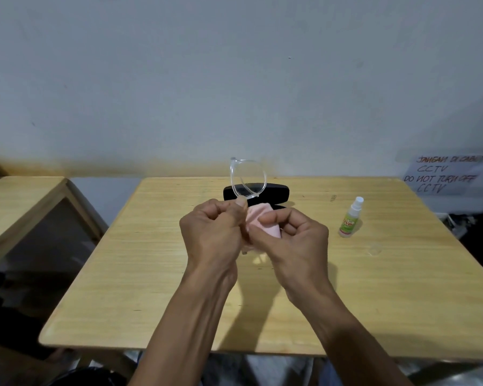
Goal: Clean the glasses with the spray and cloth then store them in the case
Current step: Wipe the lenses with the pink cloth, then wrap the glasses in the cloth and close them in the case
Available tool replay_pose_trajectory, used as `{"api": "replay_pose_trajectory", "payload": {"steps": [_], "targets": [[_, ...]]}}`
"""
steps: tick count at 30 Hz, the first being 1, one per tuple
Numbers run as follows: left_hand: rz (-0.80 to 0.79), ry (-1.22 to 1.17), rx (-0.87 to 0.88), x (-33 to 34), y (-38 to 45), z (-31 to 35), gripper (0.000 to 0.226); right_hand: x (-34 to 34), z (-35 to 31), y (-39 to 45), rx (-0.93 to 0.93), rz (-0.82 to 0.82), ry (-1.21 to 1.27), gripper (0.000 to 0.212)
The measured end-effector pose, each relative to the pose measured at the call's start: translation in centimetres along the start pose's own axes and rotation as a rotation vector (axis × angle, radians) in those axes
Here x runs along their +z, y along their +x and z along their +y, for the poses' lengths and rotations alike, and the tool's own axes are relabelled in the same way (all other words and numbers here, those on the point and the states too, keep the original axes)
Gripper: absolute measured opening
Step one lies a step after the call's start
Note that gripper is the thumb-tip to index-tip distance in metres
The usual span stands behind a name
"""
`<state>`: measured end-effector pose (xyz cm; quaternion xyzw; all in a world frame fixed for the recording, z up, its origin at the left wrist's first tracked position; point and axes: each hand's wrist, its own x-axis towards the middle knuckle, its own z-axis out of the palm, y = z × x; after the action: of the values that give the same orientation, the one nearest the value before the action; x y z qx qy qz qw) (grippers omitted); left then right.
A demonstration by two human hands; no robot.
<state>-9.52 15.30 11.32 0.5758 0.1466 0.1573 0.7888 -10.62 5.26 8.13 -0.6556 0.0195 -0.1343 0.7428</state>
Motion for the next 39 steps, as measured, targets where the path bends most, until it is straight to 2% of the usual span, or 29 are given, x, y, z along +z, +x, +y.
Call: {"api": "replay_pose_trajectory", "payload": {"steps": [3, 9, 13, 15, 17, 19, 22, 24, 27, 34, 39], "targets": [[0.016, 0.007, -0.015, -0.6, 0.4, 0.0, 0.042, -0.4, 0.5, -0.6, -0.006, -0.040, 0.006, 0.022], [0.006, 0.100, 0.027, -1.4, 1.3, -0.2, 0.032, -1.6, 0.7, -0.3, 0.011, 0.001, 0.055, 0.014], [-0.016, 0.240, 0.099, -2.7, 1.8, 0.1, 0.027, -2.1, 0.1, 0.3, -0.077, 0.066, -0.002, 0.013], [-0.022, 0.414, 0.173, -4.4, 2.5, 0.1, 0.019, -2.6, -0.2, 0.6, -0.125, 0.100, -0.049, 0.013], [-0.031, 0.692, 0.245, -6.4, 2.9, 0.1, 0.018, -3.2, -0.5, 0.7, -0.154, 0.108, -0.087, 0.014], [-0.098, 0.923, 0.292, -8.1, 2.9, 0.5, 0.015, -3.8, -0.4, 0.7, -0.163, 0.109, -0.098, 0.015], [-0.220, 1.239, 0.491, -10.0, 2.3, 0.3, 0.010, -4.3, -0.2, 0.2, -0.144, 0.114, -0.089, 0.017], [-0.281, 1.378, 0.589, -11.0, 2.0, -0.5, 0.009, -4.5, 0.1, -0.1, -0.135, 0.119, -0.085, 0.018], [-0.360, 1.536, 0.625, -12.0, 2.1, -1.8, 0.013, -4.7, 0.4, -0.6, -0.122, 0.131, -0.070, 0.019], [-0.397, 1.664, 0.676, -13.0, 2.8, -3.3, 0.014, -5.3, 0.6, -1.8, -0.097, 0.153, -0.069, 0.018], [-0.390, 1.544, 0.585, -13.5, 3.7, -3.1, 0.011, -5.6, 0.8, -2.2, -0.068, 0.154, -0.054, 0.018]]}}
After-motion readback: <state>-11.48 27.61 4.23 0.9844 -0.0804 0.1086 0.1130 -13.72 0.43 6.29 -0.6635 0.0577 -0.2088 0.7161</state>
